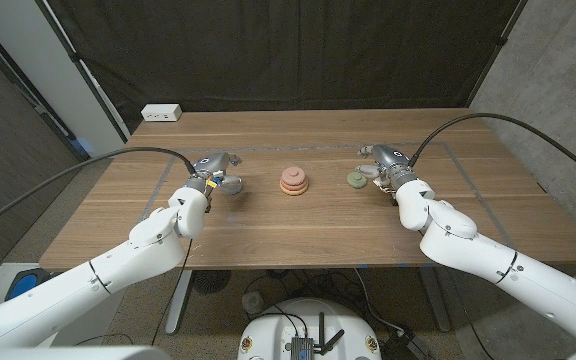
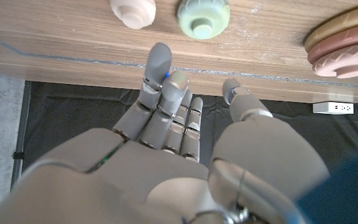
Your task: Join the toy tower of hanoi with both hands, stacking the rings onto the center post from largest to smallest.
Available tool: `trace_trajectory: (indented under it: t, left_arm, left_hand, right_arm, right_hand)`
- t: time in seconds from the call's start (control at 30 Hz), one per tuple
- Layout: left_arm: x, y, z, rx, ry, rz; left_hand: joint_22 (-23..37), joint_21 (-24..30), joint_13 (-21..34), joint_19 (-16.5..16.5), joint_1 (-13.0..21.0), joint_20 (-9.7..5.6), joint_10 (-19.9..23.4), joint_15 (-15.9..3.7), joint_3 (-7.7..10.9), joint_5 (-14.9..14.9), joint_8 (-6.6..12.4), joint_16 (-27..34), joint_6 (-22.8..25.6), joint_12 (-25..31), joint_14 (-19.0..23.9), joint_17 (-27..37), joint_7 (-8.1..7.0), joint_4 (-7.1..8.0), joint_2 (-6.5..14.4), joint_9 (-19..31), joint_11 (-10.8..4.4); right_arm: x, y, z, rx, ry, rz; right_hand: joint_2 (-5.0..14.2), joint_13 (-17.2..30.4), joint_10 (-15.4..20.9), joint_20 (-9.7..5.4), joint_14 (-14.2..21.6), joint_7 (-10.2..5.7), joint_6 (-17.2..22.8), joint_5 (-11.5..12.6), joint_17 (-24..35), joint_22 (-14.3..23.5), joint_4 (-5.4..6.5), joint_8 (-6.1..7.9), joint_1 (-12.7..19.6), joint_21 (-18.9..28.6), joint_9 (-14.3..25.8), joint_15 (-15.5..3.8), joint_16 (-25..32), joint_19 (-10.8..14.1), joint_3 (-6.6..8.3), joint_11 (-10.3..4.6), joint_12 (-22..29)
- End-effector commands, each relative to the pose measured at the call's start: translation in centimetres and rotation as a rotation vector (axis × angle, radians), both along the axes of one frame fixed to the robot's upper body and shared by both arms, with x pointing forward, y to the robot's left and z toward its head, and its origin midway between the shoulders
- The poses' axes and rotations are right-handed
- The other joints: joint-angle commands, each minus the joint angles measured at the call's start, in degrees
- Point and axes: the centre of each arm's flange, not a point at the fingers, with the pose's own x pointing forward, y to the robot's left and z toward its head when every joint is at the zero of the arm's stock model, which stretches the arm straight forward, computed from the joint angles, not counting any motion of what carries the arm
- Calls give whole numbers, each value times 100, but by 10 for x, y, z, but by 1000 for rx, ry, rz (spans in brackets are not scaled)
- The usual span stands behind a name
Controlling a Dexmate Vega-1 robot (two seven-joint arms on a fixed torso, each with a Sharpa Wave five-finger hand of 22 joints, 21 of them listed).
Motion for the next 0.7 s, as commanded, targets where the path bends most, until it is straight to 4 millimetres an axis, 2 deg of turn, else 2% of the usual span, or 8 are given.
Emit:
trace_trajectory:
  t: [0.03,0.33,0.7]
  left_arm:
    - [-1,2,4,4,-3,-4]
    - [1,4,6,-2,6,-9]
    - [7,4,6,8,21,-9]
  left_hand:
    - [-4,-3,33,40,19,-769,15,-427,37,41,-33,37,-5,-17,52,-3,22,-4,43,22,36]
    - [1,-8,47,29,9,-767,5,-427,46,51,-54,36,-23,-28,40,-3,31,-5,41,26,68]
    - [-3,-12,57,28,3,-768,-50,-427,56,60,-80,37,-61,-59,31,-5,43,-7,43,30,88]
  right_arm:
    - [4,7,4,-38,37,-31]
    - [7,13,10,-80,70,-57]
    - [13,18,12,-121,111,-108]
  right_hand:
    - [-33,6,-58,-506,-17,-8,7,-4,-7,6,-11,-21,74,-8,18,-291,-43,-17,-6,-13,-21]
    - [-63,-22,-242,-503,-35,-32,-110,-18,-13,-2,-3,-73,84,-18,0,-289,-76,-61,-34,0,-51]
    - [-156,-70,-412,-494,-134,-18,-388,-59,-125,-13,26,-163,7,-39,-32,-290,-221,-150,-138,25,-43]
